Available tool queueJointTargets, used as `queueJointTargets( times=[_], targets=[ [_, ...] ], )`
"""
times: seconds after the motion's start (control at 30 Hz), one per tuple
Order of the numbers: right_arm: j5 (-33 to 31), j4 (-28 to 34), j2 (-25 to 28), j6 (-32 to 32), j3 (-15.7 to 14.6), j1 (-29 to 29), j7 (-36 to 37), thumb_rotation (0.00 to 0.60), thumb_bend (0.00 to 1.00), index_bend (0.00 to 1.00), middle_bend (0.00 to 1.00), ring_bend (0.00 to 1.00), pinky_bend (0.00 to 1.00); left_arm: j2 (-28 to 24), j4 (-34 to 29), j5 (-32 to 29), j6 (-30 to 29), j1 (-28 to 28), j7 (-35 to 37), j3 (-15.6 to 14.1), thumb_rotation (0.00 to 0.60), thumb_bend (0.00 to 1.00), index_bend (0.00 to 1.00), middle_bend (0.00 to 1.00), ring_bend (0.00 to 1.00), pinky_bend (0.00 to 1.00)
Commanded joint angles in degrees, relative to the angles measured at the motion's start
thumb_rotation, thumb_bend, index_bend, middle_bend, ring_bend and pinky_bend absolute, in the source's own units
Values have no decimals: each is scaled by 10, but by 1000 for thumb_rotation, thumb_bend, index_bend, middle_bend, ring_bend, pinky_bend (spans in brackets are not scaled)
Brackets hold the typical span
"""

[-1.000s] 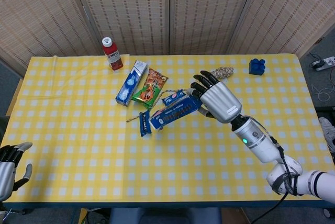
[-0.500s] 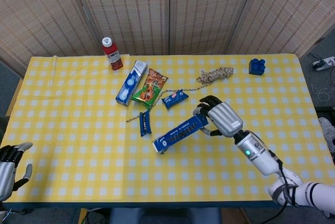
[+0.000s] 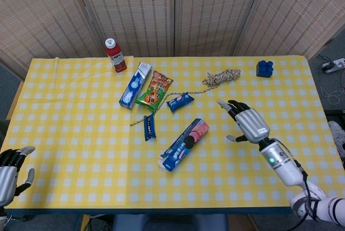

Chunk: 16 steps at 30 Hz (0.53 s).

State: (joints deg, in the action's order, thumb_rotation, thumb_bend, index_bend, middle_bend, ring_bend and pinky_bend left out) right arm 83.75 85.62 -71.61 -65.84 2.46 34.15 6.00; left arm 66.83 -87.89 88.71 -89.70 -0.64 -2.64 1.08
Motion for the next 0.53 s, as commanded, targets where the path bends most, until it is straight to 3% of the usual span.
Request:
queueJointTargets(
  times=[0.03, 0.17, 0.53],
  targets=[
    [1, -8, 10, -38, -6, -32, -36, 600, 130, 31, 254, 140, 230, 0, 1, -2, 2, -1, 0, 1, 600, 486, 253, 230, 189, 122],
    [-4, -5, 19, -77, -11, -68, -80, 600, 132, 116, 284, 158, 250, 3, 6, -2, 1, -4, -6, 5, 600, 486, 253, 230, 189, 122],
    [-27, 23, 52, -183, -33, -182, -145, 600, 134, 149, 288, 163, 261, 11, 7, 5, 6, -17, -21, 10, 600, 486, 253, 230, 189, 122]
  ],
)
